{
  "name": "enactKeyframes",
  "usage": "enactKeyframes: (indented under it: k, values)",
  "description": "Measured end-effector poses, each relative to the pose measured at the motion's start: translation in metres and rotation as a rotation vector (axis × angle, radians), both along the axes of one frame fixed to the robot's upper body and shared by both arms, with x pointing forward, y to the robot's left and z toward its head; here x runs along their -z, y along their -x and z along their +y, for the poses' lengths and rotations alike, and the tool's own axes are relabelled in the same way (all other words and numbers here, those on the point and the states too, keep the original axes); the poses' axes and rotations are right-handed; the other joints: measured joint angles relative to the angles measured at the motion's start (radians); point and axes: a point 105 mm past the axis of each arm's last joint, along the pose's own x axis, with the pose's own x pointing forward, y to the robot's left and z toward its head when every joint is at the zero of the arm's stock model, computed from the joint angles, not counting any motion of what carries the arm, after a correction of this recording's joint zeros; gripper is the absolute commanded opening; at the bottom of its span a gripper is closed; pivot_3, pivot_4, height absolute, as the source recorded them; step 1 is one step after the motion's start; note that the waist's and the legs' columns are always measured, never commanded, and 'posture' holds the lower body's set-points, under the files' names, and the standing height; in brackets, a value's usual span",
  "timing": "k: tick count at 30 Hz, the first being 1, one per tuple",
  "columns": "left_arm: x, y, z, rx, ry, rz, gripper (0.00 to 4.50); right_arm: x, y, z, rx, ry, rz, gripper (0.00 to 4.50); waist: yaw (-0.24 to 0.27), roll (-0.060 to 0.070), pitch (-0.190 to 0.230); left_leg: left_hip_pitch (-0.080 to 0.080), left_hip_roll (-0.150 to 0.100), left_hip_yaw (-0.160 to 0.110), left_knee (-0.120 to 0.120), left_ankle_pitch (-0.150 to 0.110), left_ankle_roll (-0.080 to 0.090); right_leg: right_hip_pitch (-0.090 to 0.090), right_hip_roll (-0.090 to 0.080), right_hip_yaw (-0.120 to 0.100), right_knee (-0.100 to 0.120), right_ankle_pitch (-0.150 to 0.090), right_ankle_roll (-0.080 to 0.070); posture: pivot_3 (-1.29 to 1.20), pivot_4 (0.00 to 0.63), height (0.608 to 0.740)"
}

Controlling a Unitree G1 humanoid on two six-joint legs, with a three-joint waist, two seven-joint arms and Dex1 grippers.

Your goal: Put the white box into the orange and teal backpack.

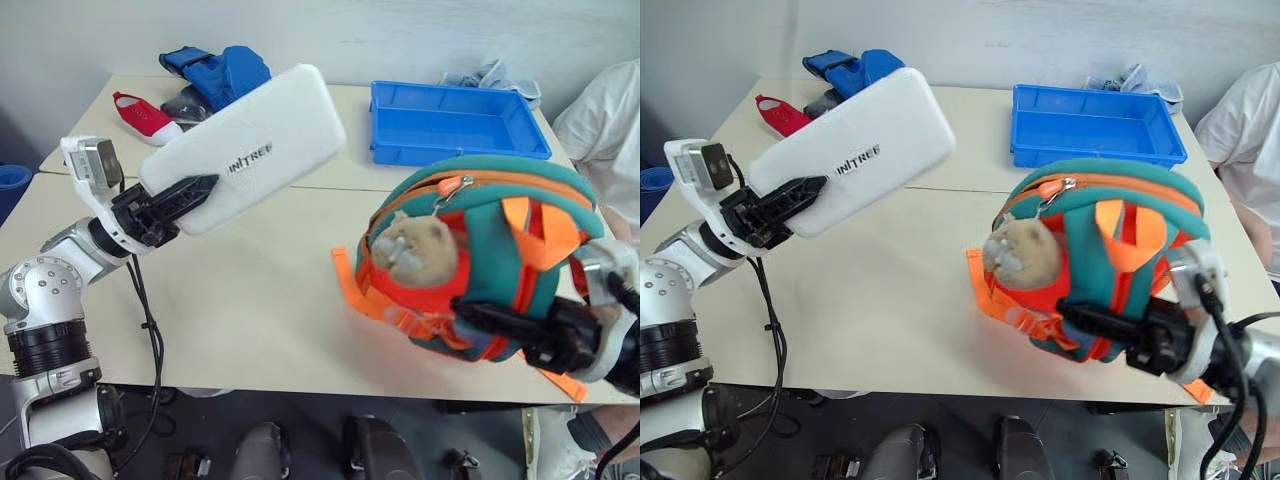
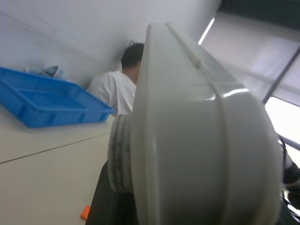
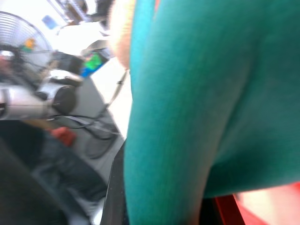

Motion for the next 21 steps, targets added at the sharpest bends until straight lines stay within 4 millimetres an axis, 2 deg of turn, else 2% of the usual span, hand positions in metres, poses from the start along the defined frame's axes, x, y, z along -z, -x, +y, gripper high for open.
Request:
enactKeyframes:
  k: [5,8,11,15,21]
  values:
    - [-0.005,0.015,-0.037,0.133,-0.087,-0.107,1.23,0.009,-0.002,-0.001,-0.020,0.053,0.015,0.01,0.011,0.000,0.000,-0.001,0.000,0.000,0.001,0.000,0.000,0.000,0.000,0.000,0.000,0.000,0.000,0.00,0.150,0.740]
    - [-0.012,0.008,-0.066,0.161,-0.130,-0.213,1.23,0.010,-0.004,0.000,-0.032,0.071,0.012,0.01,0.026,0.000,0.000,-0.001,-0.002,0.000,0.002,0.001,0.001,0.001,0.000,0.000,0.000,0.001,0.001,0.00,0.150,0.740]
    - [-0.007,0.002,-0.091,0.185,-0.242,-0.310,1.23,0.010,-0.003,0.000,-0.038,0.075,0.022,0.01,0.028,0.000,0.000,-0.001,-0.003,0.000,0.002,0.001,0.001,0.001,0.000,0.001,-0.001,0.001,0.002,0.00,0.150,0.740]
    - [-0.002,-0.011,-0.098,0.160,-0.319,-0.379,1.23,0.012,-0.002,0.001,-0.039,0.079,0.037,0.01,0.028,0.000,0.000,-0.001,-0.003,0.000,0.002,0.001,0.002,0.001,0.000,0.001,-0.001,0.001,0.002,0.00,0.150,0.740]
    - [0.003,-0.024,-0.092,0.134,-0.302,-0.315,1.23,0.015,0.001,0.002,-0.034,0.085,0.044,0.01,0.028,0.000,0.000,-0.001,-0.003,-0.001,0.003,0.001,0.003,0.001,0.000,0.000,0.000,0.001,0.002,0.00,0.150,0.740]
